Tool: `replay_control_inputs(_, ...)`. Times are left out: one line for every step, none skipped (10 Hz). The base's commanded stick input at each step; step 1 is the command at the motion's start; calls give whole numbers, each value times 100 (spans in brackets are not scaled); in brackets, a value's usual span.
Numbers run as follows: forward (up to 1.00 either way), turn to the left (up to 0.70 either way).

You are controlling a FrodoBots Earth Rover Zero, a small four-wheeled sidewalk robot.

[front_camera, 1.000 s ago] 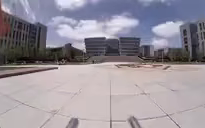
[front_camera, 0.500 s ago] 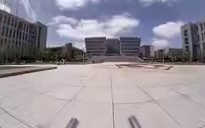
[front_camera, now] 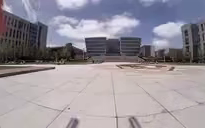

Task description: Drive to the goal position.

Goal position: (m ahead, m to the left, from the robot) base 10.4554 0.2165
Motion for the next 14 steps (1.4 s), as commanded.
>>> replay_control_inputs(70, 0)
replay_control_inputs(70, 0)
replay_control_inputs(70, 0)
replay_control_inputs(70, 0)
replay_control_inputs(70, 0)
replay_control_inputs(70, 0)
replay_control_inputs(70, 0)
replay_control_inputs(70, 0)
replay_control_inputs(70, 0)
replay_control_inputs(70, 0)
replay_control_inputs(70, 0)
replay_control_inputs(70, 0)
replay_control_inputs(70, 0)
replay_control_inputs(70, 0)
